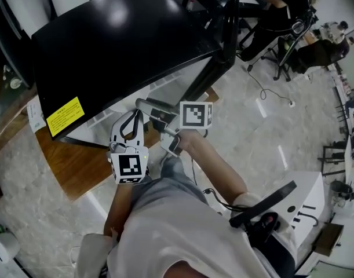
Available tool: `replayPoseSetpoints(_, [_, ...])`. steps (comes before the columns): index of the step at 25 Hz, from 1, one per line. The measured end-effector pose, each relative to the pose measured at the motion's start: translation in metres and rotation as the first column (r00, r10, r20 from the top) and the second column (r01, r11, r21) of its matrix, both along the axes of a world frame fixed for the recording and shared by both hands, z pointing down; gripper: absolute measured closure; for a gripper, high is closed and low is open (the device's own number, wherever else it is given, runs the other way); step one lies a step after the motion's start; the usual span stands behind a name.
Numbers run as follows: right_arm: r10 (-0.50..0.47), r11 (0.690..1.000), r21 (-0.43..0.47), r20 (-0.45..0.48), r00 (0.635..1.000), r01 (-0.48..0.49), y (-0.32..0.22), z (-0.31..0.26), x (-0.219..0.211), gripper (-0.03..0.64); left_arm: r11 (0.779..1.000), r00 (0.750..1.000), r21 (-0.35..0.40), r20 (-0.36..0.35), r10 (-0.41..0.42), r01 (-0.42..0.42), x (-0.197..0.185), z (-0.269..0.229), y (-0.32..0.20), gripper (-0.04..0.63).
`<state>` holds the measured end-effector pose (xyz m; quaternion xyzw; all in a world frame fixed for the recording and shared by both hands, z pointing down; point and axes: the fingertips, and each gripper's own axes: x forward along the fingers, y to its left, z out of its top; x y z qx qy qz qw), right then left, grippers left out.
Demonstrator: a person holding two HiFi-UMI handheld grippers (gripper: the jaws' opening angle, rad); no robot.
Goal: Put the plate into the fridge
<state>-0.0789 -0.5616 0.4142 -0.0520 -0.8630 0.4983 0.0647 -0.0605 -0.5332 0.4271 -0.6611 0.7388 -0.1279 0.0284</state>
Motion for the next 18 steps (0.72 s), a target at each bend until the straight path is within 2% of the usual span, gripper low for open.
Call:
replayPoseSetpoints(2, [0.004, 0.998, 0.062, -0.015, 1.0, -0.003, 0.008, 0.003, 0.004, 0.451, 1.0, 1.0, -0.008, 0.018, 0.0, 0.001, -0.002, 0.002, 0.001, 0.571])
replayPoseSetpoints(5, [0.032, 0.993, 0.114, 0.003, 0.999, -0.032, 0.011, 0.0, 0.016, 0.452, 1.0, 1.0, 0.004, -0.009, 0.008, -0.008, -0.005, 0.001, -0.002, 0.571])
replayPoseSetpoints(7, [0.08, 0.97, 0.232, 0.004, 0.997, -0.078, 0.002, -0.003, 0.027, 0.453, 1.0, 1.0, 0.004, -0.018, 0.006, -0.006, -0.005, 0.001, -0.007, 0.571])
replayPoseSetpoints(8, [0.116, 0.932, 0.347, -0.008, 0.993, -0.106, -0.005, -0.004, 0.031, 0.462, 1.0, 1.0, 0.004, -0.022, 0.005, -0.005, -0.005, 0.001, -0.009, 0.571])
replayPoseSetpoints(9, [0.15, 0.868, 0.482, -0.027, 0.988, -0.119, -0.011, -0.004, 0.033, 0.495, 1.0, 1.0, 0.004, -0.027, 0.004, -0.004, -0.005, 0.001, -0.011, 0.571])
replayPoseSetpoints(10, [0.174, 0.786, 0.608, -0.049, 0.984, -0.109, -0.014, -0.004, 0.033, 0.545, 1.0, 1.0, 0.005, -0.029, 0.002, -0.002, -0.006, 0.0, -0.012, 0.571])
replayPoseSetpoints(11, [0.184, 0.703, 0.706, -0.071, 0.98, -0.081, -0.015, -0.003, 0.03, 0.568, 1.0, 1.0, 0.007, -0.031, 0.0, 0.001, -0.006, 0.0, -0.012, 0.571])
replayPoseSetpoints(12, [0.184, 0.635, 0.771, -0.087, 0.979, -0.05, -0.013, -0.002, 0.026, 0.576, 1.0, 0.999, 0.013, -0.032, -0.005, 0.005, -0.007, -0.001, -0.011, 0.571])
replayPoseSetpoints(13, [0.18, 0.585, 0.81, -0.097, 0.979, -0.028, -0.01, -0.001, 0.022, 0.58, 1.0, 0.999, 0.02, -0.033, -0.011, 0.012, -0.007, -0.003, -0.01, 0.571])
replayPoseSetpoints(14, [0.176, 0.554, 0.833, -0.1, 0.979, -0.015, -0.006, 0.0, 0.018, 0.58, 0.999, 0.999, 0.027, -0.033, -0.019, 0.02, -0.008, -0.005, -0.008, 0.571])
replayPoseSetpoints(15, [0.172, 0.534, 0.845, -0.098, 0.98, -0.009, -0.003, 0.0, 0.015, 0.581, 0.999, 0.999, 0.035, -0.036, -0.026, 0.027, -0.008, -0.007, -0.006, 0.571])
replayPoseSetpoints(18, [0.165, 0.506, 0.863, -0.084, 0.983, -0.011, 0.003, 0.001, 0.007, 0.581, 0.997, 0.997, 0.061, -0.069, -0.041, 0.045, -0.01, -0.014, -0.003, 0.571])
